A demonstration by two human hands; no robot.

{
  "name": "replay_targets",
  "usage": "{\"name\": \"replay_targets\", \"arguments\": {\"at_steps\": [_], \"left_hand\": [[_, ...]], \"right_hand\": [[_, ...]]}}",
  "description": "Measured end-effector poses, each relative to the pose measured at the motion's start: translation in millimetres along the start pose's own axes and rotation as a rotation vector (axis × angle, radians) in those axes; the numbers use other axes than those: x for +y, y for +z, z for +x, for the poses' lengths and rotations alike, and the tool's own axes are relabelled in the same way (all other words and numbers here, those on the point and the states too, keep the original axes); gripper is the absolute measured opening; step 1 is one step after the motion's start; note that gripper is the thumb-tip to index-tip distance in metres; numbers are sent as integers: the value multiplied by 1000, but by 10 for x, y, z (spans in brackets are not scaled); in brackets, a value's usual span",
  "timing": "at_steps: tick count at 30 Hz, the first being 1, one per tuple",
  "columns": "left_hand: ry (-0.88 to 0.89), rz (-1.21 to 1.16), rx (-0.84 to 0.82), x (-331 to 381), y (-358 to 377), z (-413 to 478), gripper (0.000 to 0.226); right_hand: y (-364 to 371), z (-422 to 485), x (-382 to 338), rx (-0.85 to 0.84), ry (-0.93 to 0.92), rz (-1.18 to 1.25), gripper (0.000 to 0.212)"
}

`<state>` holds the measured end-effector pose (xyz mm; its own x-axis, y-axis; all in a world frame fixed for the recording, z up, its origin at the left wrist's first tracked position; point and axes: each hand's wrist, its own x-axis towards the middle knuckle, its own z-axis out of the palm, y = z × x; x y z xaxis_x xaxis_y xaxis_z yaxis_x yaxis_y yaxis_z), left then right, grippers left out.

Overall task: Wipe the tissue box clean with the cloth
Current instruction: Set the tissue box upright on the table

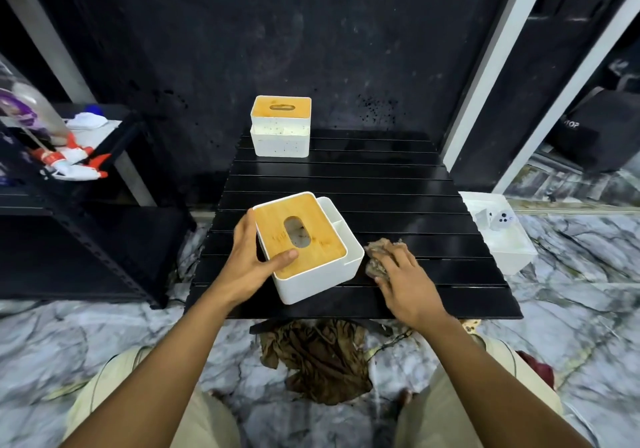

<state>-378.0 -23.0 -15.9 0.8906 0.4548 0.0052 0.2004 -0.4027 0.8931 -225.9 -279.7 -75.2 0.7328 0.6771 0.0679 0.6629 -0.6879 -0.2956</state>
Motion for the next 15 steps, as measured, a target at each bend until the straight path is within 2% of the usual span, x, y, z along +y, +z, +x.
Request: {"name": "replay_targets", "arguments": {"at_steps": [2, 4, 6, 8, 11, 13, 15], "left_hand": [[33, -14, -42, -54, 3, -22, 122], [42, -29, -54, -100, 39, -42, 135], [60, -53, -78, -139, 52, -42, 143], [65, -58, -124, -154, 63, -42, 148], [74, -54, -160, -197, 67, -33, 150], [73, -66, -159, -202, 72, -18, 146], [70, -91, -153, -206, 88, 0, 142]], "right_hand": [[-99, 36, -39, 135, 94, 181, 41], [-280, 95, -187, 317, 208, 473, 38], [-484, 174, -477, 413, 111, 621, 41], [-612, 249, -758, 330, -117, 558, 44], [-571, 416, -1035, -20, -349, 278, 54], [-515, 581, -1114, -156, -350, 70, 60], [-475, 784, -1191, -138, -302, -2, 66]]}}
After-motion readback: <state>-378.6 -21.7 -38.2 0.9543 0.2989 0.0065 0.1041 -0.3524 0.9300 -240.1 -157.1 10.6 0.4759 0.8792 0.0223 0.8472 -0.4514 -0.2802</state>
